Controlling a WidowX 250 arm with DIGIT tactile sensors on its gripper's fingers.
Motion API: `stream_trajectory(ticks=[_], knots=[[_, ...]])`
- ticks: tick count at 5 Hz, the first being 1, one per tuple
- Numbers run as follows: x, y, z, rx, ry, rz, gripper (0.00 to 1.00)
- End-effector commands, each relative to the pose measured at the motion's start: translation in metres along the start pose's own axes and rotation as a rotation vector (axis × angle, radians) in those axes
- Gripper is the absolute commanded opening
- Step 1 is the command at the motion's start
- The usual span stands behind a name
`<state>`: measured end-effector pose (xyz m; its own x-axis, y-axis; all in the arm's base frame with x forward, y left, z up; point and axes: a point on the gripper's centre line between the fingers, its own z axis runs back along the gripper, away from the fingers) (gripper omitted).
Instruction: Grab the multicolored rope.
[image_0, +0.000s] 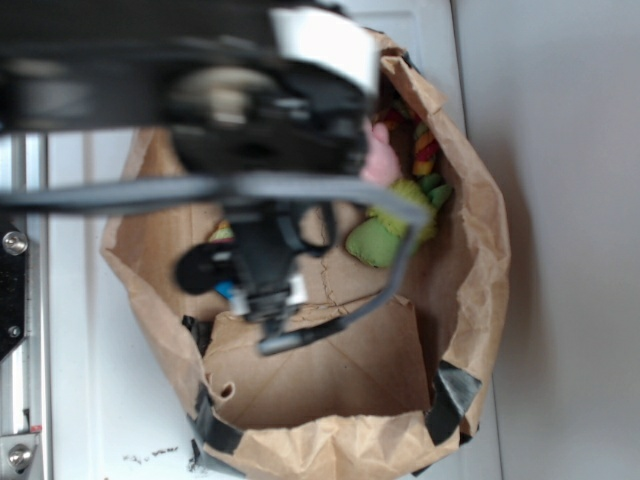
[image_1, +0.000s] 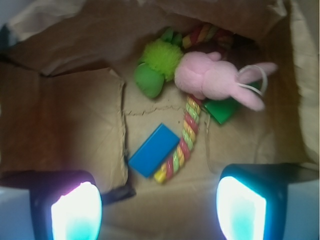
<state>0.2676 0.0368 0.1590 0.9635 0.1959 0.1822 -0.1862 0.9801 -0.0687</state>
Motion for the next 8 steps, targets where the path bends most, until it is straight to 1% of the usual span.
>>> stream_trajectory(ticks=[1, 2, 3, 4, 5, 6, 8], knots=[[0.0, 0.005, -0.028, 0.003, -0.037, 0.045, 1.0], [-0.001, 0.005, -0.042, 0.014, -0.023, 0.027, 1.0], [0.018, 0.019, -0.05, -0.013, 0.05, 0.093, 1.0], [-0.011, 0.003, -0.043, -0.001, 0.082, 0.16, 1.0], [-0.011, 0.012, -0.035, 0.024, 0.062, 0.163, 1.0], [-0.006, 0.016, -0.037, 0.044, 0.029, 0.145, 1.0], [-0.006, 0.016, -0.037, 0.044, 0.029, 0.145, 1.0]])
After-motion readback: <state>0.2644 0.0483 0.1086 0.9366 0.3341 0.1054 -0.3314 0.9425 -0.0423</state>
